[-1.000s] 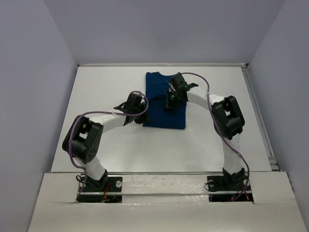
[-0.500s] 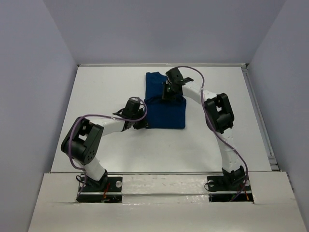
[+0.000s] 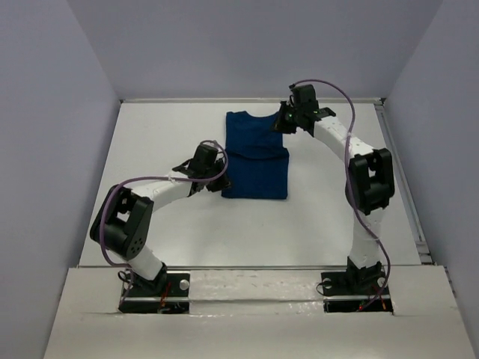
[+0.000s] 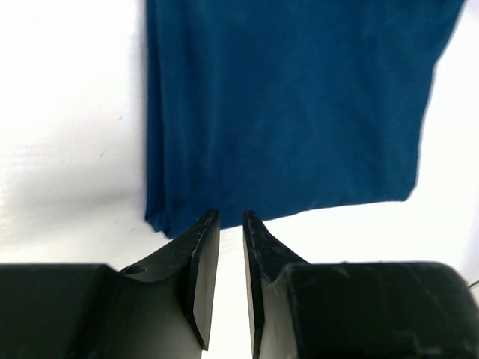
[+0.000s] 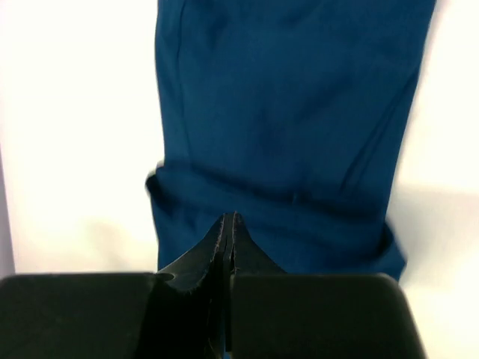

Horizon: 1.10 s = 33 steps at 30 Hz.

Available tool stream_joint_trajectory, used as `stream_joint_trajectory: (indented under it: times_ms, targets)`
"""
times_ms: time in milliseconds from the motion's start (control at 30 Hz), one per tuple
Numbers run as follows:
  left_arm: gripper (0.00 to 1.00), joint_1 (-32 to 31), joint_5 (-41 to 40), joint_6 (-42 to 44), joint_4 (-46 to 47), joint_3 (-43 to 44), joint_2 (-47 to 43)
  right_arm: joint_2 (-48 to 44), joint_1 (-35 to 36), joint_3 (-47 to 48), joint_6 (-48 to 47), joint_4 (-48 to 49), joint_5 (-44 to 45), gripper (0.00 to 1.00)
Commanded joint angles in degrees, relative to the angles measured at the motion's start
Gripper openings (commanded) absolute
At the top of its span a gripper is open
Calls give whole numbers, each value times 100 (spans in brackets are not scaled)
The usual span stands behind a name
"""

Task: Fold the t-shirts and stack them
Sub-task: Fold the folded rectangular tshirt in 1/3 of the way

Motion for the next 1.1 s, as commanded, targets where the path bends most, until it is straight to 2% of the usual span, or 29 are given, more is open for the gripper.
stream_joint_trajectory:
  times_ms: [0, 100, 267, 867, 1000, 1067]
  targets:
    - [20, 12, -51, 201, -214, 536, -96, -1249, 185, -1743, -321, 681, -528, 0]
    - [20, 12, 72, 183, -162, 669, 220, -1416, 185, -2410, -532, 487, -985, 0]
    - [20, 12, 46, 218, -127, 634, 265, -1356, 185, -2791, -655, 469, -802, 0]
    - [20, 65, -174, 403, -258, 203, 203, 972, 62, 335, -383, -58, -89, 0]
    - [20, 65, -130, 429, -398, 299, 72, 1080, 9, 1003, -330, -250, -168, 0]
    - [20, 65, -174, 464, -478, 414, -25, 870, 9, 945, -365, -269, -230, 0]
